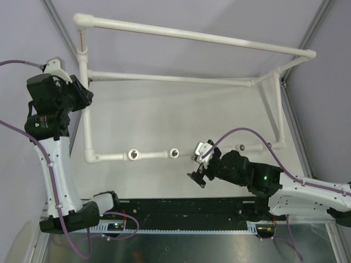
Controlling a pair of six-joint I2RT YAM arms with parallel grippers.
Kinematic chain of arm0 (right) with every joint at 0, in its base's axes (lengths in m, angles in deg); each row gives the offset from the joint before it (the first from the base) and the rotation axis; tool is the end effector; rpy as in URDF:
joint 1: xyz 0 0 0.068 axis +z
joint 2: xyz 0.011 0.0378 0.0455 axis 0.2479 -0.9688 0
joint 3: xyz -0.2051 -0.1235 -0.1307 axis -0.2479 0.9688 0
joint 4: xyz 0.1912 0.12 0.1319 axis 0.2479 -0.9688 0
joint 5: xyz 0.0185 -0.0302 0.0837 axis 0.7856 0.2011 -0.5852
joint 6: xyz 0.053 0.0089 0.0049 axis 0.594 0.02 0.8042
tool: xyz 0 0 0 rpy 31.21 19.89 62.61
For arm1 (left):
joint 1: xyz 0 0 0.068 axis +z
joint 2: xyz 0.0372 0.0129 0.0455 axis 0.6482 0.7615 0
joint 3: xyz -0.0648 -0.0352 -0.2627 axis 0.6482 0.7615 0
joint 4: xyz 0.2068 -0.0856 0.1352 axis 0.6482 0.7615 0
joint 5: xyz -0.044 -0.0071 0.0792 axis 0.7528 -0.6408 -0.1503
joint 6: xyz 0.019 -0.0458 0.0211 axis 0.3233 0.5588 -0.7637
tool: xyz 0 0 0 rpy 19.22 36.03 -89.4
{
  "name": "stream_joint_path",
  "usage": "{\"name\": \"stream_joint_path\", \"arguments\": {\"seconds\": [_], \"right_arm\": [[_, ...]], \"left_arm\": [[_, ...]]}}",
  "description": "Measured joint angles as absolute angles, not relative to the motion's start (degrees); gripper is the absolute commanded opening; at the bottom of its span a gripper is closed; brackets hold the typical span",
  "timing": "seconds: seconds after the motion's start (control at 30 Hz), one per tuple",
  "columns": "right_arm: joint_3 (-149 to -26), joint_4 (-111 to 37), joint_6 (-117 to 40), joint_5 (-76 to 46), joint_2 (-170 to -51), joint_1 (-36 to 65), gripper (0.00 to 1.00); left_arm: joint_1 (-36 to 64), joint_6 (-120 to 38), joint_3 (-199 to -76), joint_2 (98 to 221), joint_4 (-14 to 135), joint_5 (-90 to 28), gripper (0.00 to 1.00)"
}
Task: Install the water faucets
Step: Place the water faucet at the center of the board, then adjust the adaptor at the center of the board.
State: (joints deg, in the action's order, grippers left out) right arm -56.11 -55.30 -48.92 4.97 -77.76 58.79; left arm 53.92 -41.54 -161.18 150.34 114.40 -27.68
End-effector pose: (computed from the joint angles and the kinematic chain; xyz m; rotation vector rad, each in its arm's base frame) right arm 0.0629 0.1820 0.3110 -1.1328 1.6534 0.5777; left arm 0.1937 0.0392 0.4866 -0.2762 1.9339 -0.1678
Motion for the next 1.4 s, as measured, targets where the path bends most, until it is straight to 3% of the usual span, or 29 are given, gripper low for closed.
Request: {"name": "stream_joint_path", "arguments": {"seconds": [0.33,0.6,1.0,1.07,1.17,1.2,1.27,1.3,1.4], "right_arm": [[-61.16,-44.24,-76.03,14.15,-86.61,62.13,0.99],[-56.7,-37.01,-86.1,19.48,-89.16,65.26,0.99],[-47.39,-11.81,-97.29,31.46,-101.8,65.48,0.99],[-45.81,-6.58,-97.84,33.23,-103.7,65.15,0.89],[-44.26,-1.4,-97.12,34.91,-105.12,64.32,0.23],[-44.13,-0.09,-96.44,35.83,-105.14,63.79,0.11],[-43.67,0.43,-97.23,34.85,-104.81,62.99,0.03],[-43.65,0.22,-100.49,34.61,-104.92,63.01,0.01],[-43.74,-0.44,-101.21,33.97,-104.66,62.48,0.0]], "left_arm": [[52.26,-38.28,-162.12,151.98,117.04,-24.68,0.0],[50.97,-37.01,-164.31,152.5,117.19,-23.68,0.0],[50.53,-36.45,-164.96,152.7,117.46,-23.39,0.0],[50.51,-36.25,-164.96,152.7,117.48,-23.31,0.0],[50.49,-36.16,-164.96,152.72,117.48,-23.29,0.0],[50.49,-36.14,-164.96,152.72,117.61,-23.31,0.0],[50.47,-36.07,-165.03,152.96,116.12,-23.7,0.0],[50.47,-36.14,-165.14,153.16,116.04,-23.74,0.05],[50.45,-36.12,-165.14,153.2,115.99,-23.31,0.39]]}}
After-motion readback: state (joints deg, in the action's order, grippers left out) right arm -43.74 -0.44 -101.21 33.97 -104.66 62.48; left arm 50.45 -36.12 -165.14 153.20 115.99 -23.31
